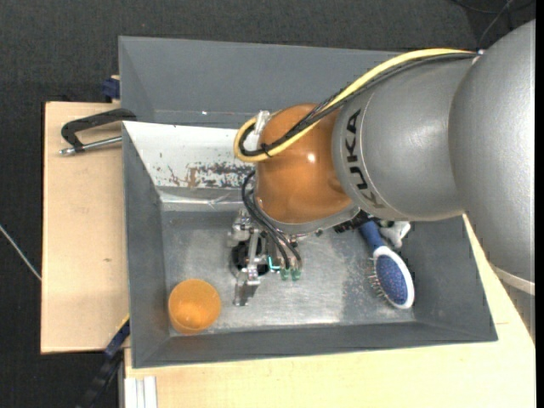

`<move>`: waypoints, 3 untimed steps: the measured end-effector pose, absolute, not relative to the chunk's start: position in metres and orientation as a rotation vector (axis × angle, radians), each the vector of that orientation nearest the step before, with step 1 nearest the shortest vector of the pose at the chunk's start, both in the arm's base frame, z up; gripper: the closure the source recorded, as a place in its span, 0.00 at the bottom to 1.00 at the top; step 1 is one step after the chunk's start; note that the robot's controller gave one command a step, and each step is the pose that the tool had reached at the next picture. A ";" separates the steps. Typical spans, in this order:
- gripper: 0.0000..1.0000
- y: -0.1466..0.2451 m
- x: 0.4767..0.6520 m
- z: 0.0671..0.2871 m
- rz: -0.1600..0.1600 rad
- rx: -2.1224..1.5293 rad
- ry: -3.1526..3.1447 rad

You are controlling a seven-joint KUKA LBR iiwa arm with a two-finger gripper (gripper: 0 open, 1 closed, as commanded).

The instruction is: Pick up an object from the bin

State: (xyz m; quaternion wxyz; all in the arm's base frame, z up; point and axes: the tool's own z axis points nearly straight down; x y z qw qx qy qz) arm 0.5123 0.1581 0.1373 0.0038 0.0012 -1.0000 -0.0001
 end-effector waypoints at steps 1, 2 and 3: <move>0.00 0.101 0.517 0.090 -0.012 -0.079 -3.157; 1.00 0.098 0.520 0.092 -0.010 -0.089 -3.167; 1.00 0.118 0.516 0.247 -0.005 0.106 -3.154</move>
Offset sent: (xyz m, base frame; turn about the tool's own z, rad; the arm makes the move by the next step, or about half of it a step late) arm 0.0001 -0.0702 -0.0620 0.0589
